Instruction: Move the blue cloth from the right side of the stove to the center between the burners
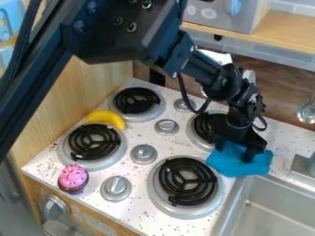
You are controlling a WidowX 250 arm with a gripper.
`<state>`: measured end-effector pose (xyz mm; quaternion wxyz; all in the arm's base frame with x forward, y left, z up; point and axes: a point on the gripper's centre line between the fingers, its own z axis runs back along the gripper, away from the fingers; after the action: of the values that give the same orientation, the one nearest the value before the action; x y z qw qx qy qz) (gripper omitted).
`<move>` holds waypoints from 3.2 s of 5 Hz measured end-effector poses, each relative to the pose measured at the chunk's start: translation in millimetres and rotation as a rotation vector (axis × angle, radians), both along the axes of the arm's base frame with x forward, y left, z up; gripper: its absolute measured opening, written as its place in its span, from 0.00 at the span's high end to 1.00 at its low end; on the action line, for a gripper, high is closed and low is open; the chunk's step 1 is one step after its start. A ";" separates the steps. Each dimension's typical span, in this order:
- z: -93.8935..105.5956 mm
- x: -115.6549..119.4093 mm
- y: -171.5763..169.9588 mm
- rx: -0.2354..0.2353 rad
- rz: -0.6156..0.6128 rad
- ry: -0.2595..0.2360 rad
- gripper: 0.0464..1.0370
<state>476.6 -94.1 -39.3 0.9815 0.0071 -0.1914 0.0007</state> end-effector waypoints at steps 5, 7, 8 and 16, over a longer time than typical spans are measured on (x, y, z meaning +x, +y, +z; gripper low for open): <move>-12.6 -38.4 124.1 0.146 0.173 0.083 0.04; -14.4 -46.3 159.4 0.203 0.214 0.100 0.04; -7.6 -48.7 182.3 0.225 0.254 0.090 0.04; 0.1 -40.5 41.2 0.161 0.010 0.051 0.04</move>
<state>436.1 -52.9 -39.1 0.9823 0.0868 -0.1659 -0.0098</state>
